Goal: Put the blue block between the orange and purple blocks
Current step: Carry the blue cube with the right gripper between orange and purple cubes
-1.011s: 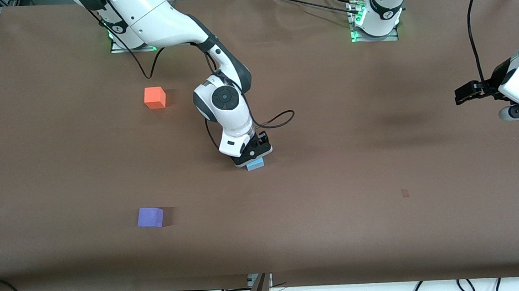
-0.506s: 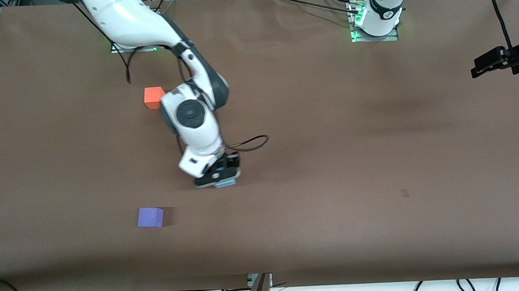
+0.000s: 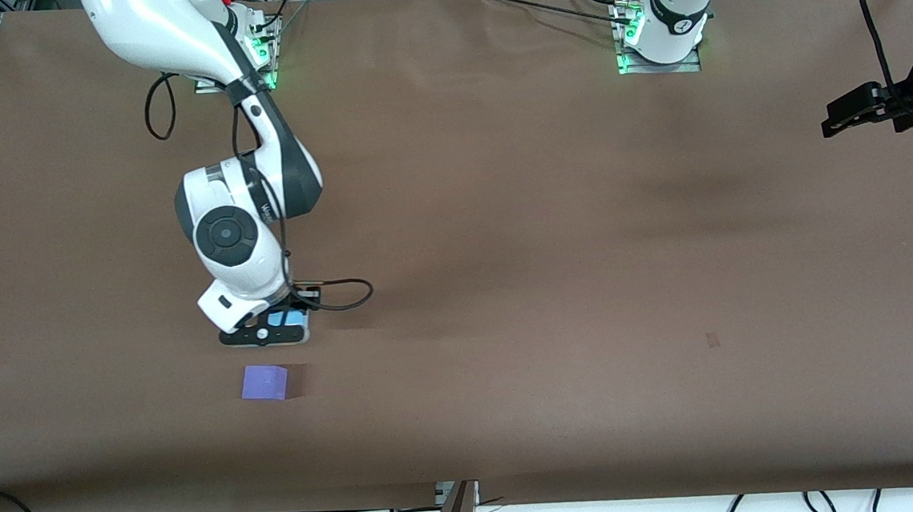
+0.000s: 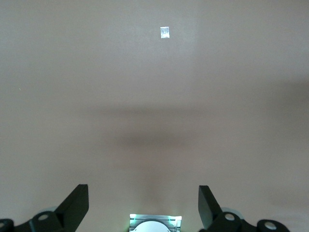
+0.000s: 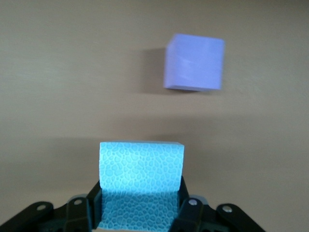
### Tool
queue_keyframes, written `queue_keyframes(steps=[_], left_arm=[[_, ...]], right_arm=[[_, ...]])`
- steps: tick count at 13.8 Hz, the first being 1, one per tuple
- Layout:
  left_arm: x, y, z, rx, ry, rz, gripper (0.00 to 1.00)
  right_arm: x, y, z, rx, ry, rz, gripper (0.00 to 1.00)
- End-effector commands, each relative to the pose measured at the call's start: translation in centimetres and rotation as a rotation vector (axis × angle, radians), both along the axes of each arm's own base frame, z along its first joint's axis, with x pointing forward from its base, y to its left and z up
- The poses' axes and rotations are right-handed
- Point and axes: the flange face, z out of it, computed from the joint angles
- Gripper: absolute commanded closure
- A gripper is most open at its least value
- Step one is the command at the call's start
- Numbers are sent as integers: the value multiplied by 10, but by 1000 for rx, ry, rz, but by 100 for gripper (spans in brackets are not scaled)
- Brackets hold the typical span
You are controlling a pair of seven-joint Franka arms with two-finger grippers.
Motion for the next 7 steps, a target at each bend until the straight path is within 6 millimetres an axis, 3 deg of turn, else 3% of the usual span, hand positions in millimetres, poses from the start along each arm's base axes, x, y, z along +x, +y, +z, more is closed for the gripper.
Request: queue_keyframes(steps=[1, 2, 5, 7], left_arm=[[-3, -27, 13, 1, -33, -57, 0], [-5, -34, 13, 8, -58, -65, 0], [-19, -17, 3, 11, -85, -27, 0], [-22, -18, 4, 12, -85, -30, 0]], right_arm=[[-46, -25, -14, 40, -29, -20, 86], [-57, -32, -24, 49, -37, -24, 86], [-76, -59, -43, 56, -53, -40, 86], [-87, -71, -51, 60, -67, 26, 86]])
